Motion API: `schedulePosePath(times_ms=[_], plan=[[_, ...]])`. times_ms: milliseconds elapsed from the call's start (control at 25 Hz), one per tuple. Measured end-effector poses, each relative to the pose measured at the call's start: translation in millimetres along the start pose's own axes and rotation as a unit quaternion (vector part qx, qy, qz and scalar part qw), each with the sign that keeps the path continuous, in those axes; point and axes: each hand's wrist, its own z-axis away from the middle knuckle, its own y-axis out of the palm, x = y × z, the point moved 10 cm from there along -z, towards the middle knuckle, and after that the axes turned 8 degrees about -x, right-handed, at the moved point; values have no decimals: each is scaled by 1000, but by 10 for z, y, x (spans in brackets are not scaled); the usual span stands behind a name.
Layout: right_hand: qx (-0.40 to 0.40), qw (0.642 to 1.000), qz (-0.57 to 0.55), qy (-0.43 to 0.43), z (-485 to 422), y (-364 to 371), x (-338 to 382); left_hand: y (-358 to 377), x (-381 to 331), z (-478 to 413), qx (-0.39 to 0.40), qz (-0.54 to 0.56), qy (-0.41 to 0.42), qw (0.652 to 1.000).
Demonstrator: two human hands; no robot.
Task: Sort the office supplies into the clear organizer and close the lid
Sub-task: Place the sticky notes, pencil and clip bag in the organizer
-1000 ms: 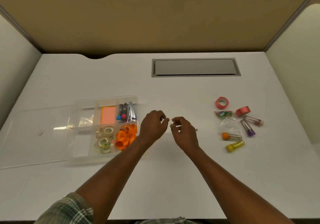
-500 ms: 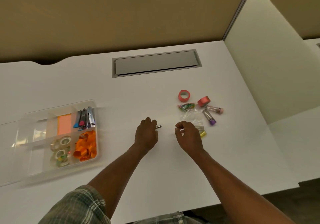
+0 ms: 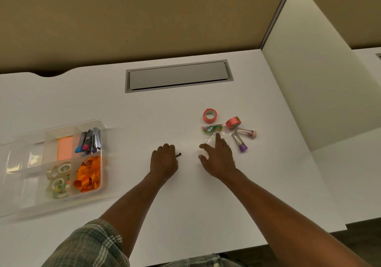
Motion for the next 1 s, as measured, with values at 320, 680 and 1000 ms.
schedulePosePath(times_ms=[320,680,1000], plan=[[87,993,83,16,-102,135,92,-156,45,-7,-23,151,-97,983],[-127,980,-152,15,-279,-582,278,-263,349,99,15,557,-308,771],[-46,945,-317,-63,-318,-551,1248,-979,1020,141,-102,517,-267,807]])
